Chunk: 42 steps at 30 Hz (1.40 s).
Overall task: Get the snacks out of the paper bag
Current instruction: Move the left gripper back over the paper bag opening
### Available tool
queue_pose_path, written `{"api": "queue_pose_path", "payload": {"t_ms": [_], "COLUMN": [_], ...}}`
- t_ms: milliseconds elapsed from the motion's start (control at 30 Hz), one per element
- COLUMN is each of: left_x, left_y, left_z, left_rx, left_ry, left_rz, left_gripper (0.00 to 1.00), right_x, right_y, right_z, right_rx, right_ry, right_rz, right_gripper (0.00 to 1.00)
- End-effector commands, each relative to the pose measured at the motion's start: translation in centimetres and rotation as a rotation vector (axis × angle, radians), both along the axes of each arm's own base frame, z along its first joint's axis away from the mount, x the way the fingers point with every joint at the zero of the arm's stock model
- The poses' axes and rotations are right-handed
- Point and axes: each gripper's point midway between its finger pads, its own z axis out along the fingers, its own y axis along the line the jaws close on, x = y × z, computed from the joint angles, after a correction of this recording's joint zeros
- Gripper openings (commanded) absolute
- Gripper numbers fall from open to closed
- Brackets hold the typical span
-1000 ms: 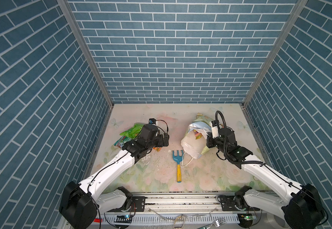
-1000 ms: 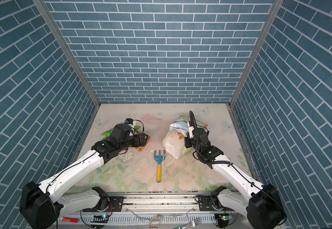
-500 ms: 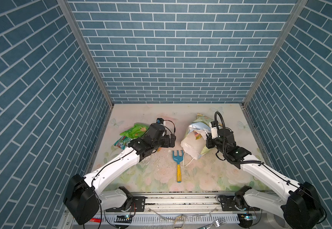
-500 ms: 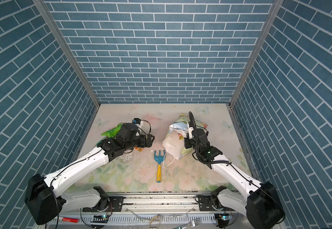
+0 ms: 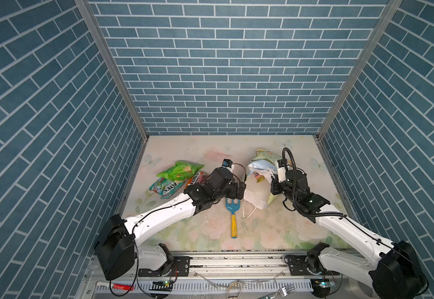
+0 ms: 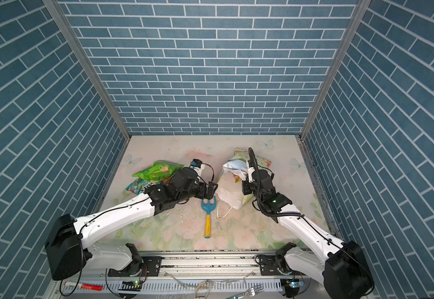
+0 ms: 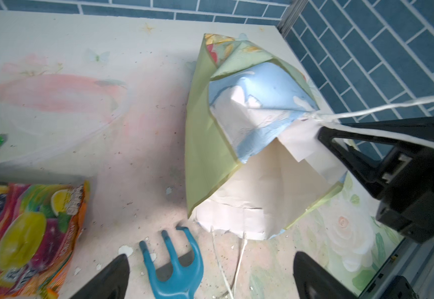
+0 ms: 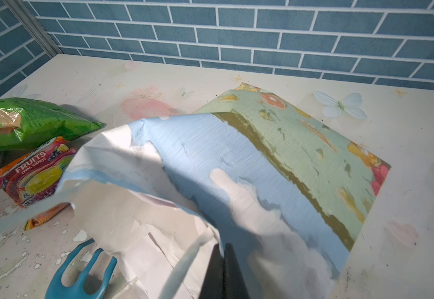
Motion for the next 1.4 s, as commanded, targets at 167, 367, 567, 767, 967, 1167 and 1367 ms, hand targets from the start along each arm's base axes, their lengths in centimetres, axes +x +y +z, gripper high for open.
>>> {"api": "queue_pose_path", "payload": {"t_ms": [167, 367, 567, 767, 967, 1167, 1367], "left_x": [-0.3, -0.3, -0.3, -0.4, 0.5, 1.2, 1.6], "left_y": [-5.6, -7.4, -8.4, -8.7, -8.8, -9.4, -10.3], "left_z": [0.7, -0.2, -0.2, -0.4, -0.9, -0.7, -0.9], "left_rx": [-0.086, -0.122, -0.140, -0.171, -0.176, -0.188, -0.207], "left_ry": [-0.038, -0.039, -0.075, -0.169, -0.194, -0.242, -0.269], "left_rz": [-0.104, -0.138, -0.159, -0.142, -0.108, -0.106, -0.118], "left_gripper": [1.00, 1.00, 0.99, 0.91, 0.81, 0.76, 0.71], "right_x": [-0.1, -0.1, -0.1, 0.2, 0.5, 0.8, 1.4], "right_y": [-0.9, -0.7, -0.7, -0.6, -1.0, -0.9, -0.9], "right_z": [-0.6, -0.6, -0.4, 0.5, 2.2, 3.2, 4.0], "right_rx": [-0.021, -0.010, -0.011, -0.036, -0.054, -0.082, -0.108], "right_ry": [-0.006, -0.014, -0.008, 0.002, -0.010, 0.000, 0.013], "right_rz": [-0.036, -0.026, -0.028, -0.026, -0.044, -0.043, -0.051], "right_gripper": [0.00, 0.00, 0.00, 0.00, 0.00, 0.00, 0.00]}}
